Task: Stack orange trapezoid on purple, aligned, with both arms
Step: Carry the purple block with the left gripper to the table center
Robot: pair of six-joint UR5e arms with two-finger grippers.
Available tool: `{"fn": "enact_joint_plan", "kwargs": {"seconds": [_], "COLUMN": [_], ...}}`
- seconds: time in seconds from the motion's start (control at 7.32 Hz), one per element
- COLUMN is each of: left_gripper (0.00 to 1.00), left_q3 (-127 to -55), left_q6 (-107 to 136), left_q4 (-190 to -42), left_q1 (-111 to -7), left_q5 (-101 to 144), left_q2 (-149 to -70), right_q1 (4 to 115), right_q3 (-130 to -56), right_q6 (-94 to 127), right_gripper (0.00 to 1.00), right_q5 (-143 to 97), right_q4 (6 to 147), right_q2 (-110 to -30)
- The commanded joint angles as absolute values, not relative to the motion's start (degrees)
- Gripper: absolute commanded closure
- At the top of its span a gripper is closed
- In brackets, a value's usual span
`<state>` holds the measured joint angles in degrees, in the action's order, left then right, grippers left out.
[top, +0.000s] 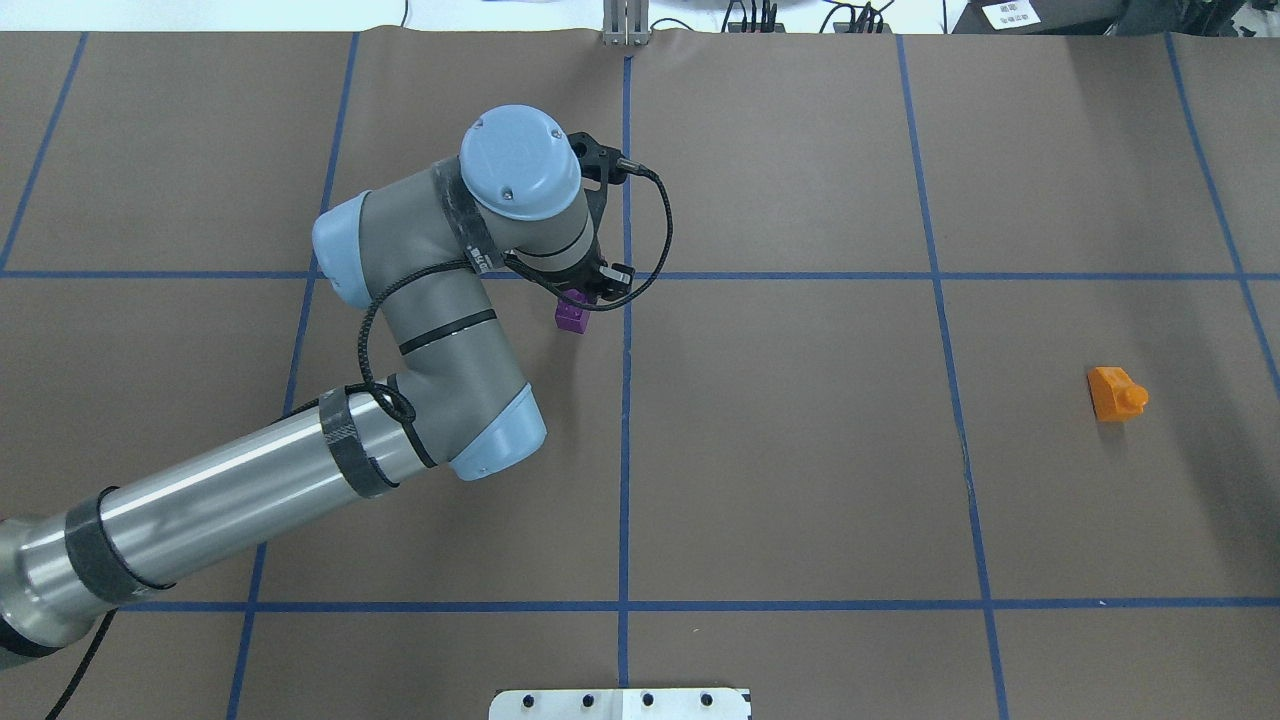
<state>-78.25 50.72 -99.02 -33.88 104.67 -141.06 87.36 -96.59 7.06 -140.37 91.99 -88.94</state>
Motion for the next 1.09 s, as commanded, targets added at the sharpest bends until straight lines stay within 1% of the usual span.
{"fn": "enact_joint_plan", "kwargs": {"seconds": [0.0,0.14,0.41,0.55,0.68,0.82,0.96], "left_gripper": [1.00,1.00,1.00,0.82,0.53,0.29,0.12], "left_q3": [-72.4,-70.9,-70.9,-70.9,-70.9,-70.9,-70.9], "left_q6": [50.5,50.5,49.8,43.8,42.6,42.9,42.6], "left_q4": [-102.9,-103.4,-103.4,-103.3,-103.4,-103.3,-103.2], "left_q1": [-31.9,-31.4,-30.8,-30.8,-30.8,-30.2,-30.1], "left_q5": [102.0,102.0,102.0,102.0,102.0,102.0,102.0], "left_q2": [-143.8,-144.5,-144.6,-145.3,-145.4,-145.4,-145.3], "right_q1": [87.0,86.9,86.7,86.7,86.7,86.7,86.7], "right_q3": [-96.8,-96.9,-97.6,-97.6,-97.6,-97.8,-97.9], "right_q6": [7.2,7.6,8.7,8.6,8.6,8.6,8.7], "right_gripper": [0.00,0.00,0.00,0.00,0.00,0.00,0.00], "right_q5": [-140.4,-140.4,-140.4,-140.4,-140.4,-140.4,-140.4], "right_q4": [92.0,92.0,92.0,91.9,91.9,91.9,92.0], "right_q2": [-88.6,-88.5,-88.5,-88.5,-88.5,-88.5,-88.5]}}
